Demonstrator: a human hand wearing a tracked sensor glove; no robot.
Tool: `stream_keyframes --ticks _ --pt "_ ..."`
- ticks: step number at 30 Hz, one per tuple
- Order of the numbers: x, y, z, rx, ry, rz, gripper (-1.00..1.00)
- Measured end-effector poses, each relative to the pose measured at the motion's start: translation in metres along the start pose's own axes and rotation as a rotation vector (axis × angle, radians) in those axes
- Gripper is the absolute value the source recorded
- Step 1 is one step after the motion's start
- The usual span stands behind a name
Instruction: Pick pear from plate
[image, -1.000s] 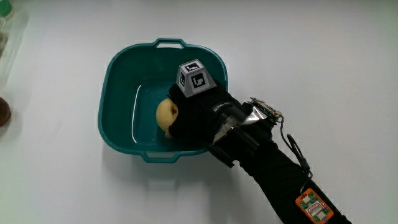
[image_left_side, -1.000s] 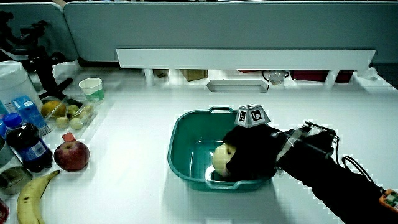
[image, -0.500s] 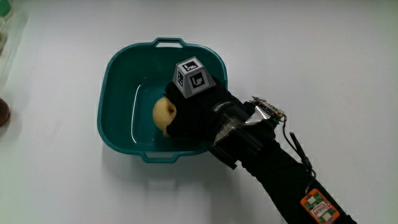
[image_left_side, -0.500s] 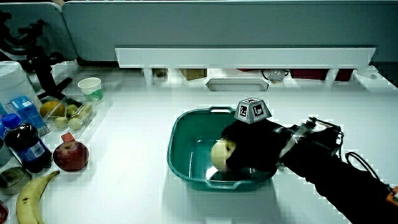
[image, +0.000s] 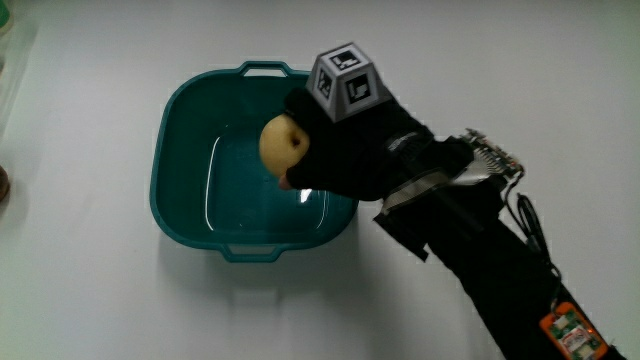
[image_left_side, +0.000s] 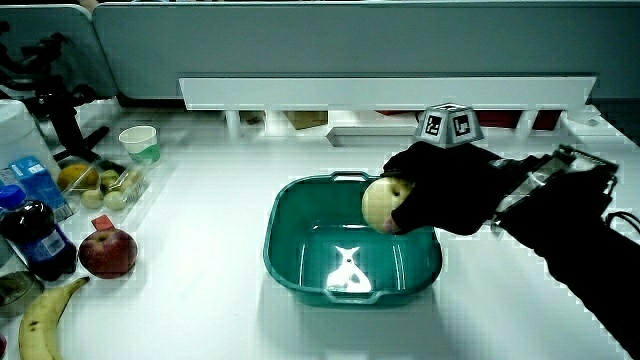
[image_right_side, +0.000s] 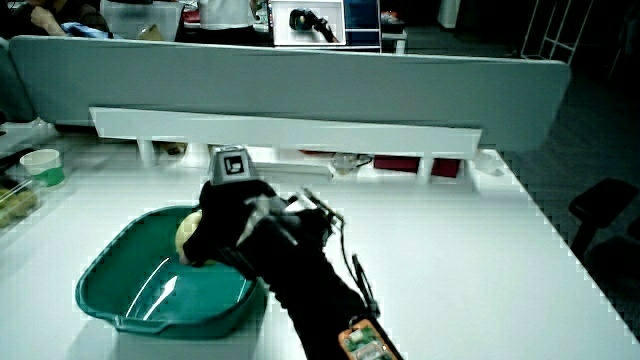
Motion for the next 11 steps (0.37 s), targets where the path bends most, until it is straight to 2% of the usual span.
stream_keyframes --ticks 1,2,3,6,7,8,11 --pt "0.004 -0.002 0.004 -0.003 0.026 0.016 1.00" --pt "0.008 -0.005 0.007 0.005 0.019 0.011 1.00" --pt "0.012 -0.009 0.012 0.026 0.018 -0.004 1.00" --pt "0.028 -0.013 0.016 0.023 0.014 -0.046 1.00" --pt "0.033 -0.015 0.019 0.045 -0.006 -0.083 1.00" --pt "0.037 -0.017 0.021 0.056 -0.001 -0.089 1.00" --pt "0.051 -0.022 0.023 0.044 0.015 -0.115 1.00"
